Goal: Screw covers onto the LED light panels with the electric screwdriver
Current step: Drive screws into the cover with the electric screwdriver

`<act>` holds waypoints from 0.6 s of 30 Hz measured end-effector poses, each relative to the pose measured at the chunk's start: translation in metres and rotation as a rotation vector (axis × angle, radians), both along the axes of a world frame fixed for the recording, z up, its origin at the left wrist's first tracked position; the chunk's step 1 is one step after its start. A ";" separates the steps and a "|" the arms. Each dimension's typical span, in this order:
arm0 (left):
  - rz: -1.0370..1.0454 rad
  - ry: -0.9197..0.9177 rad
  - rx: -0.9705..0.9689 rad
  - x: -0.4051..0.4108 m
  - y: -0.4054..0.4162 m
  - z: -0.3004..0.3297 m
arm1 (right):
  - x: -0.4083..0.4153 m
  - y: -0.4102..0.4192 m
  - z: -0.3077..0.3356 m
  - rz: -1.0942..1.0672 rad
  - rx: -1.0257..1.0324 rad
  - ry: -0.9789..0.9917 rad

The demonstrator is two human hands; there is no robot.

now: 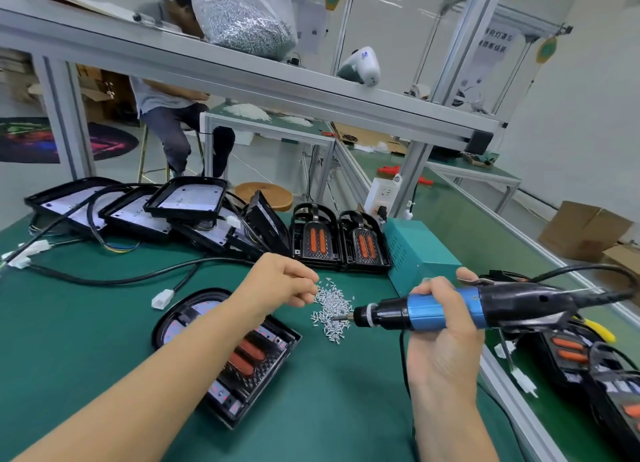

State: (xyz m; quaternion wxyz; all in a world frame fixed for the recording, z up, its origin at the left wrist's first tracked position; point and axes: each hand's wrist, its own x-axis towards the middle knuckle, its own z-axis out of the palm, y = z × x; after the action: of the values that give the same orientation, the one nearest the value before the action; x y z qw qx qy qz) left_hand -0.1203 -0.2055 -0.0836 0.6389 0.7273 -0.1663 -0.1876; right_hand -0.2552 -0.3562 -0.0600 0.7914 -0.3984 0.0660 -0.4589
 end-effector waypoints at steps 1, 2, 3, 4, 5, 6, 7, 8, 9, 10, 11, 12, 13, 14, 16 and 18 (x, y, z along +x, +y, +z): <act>0.001 0.058 -0.074 -0.003 0.007 0.001 | 0.000 0.001 0.002 0.015 0.012 -0.014; 0.001 0.118 -0.141 -0.007 0.014 0.002 | 0.000 0.003 0.004 0.031 0.028 -0.032; 0.001 0.175 -0.201 -0.011 0.021 0.002 | 0.000 0.006 0.006 0.052 0.046 -0.053; 0.000 0.224 -0.256 -0.014 0.028 0.002 | 0.000 0.009 0.009 0.077 0.066 -0.077; -0.003 0.263 -0.307 -0.018 0.035 0.001 | -0.001 0.012 0.012 0.105 0.087 -0.101; -0.008 0.296 -0.355 -0.021 0.041 0.000 | -0.001 0.015 0.014 0.134 0.106 -0.123; -0.010 0.327 -0.401 -0.025 0.046 0.000 | -0.001 0.019 0.017 0.163 0.122 -0.142; -0.010 0.360 -0.447 -0.028 0.052 -0.001 | -0.001 0.023 0.019 0.190 0.131 -0.159; -0.010 0.393 -0.491 -0.031 0.057 -0.001 | -0.001 0.027 0.022 0.214 0.135 -0.176; -0.015 0.420 -0.529 -0.034 0.061 -0.002 | 0.000 0.030 0.025 0.235 0.136 -0.193; -0.022 0.440 -0.557 -0.036 0.065 -0.003 | 0.000 0.034 0.029 0.252 0.136 -0.209; -0.028 0.455 -0.577 -0.038 0.068 -0.004 | 0.001 0.038 0.032 0.265 0.133 -0.221; -0.032 0.462 -0.588 -0.040 0.071 -0.004 | 0.001 0.041 0.035 0.276 0.130 -0.230; -0.033 0.461 -0.591 -0.042 0.073 -0.005 | 0.002 0.044 0.037 0.285 0.127 -0.236; -0.033 0.447 -0.588 -0.044 0.076 -0.005 | 0.003 0.050 0.039 0.306 0.119 -0.239; -0.035 0.435 -0.592 -0.046 0.078 -0.006 | 0.004 0.055 0.041 0.321 0.115 -0.236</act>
State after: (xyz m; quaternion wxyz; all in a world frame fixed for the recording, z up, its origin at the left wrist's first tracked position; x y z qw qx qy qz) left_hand -0.1666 -0.1279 -0.0893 0.8387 0.4513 -0.0858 -0.2926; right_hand -0.2508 -0.3007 -0.0192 0.8780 -0.3018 -0.0654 -0.3657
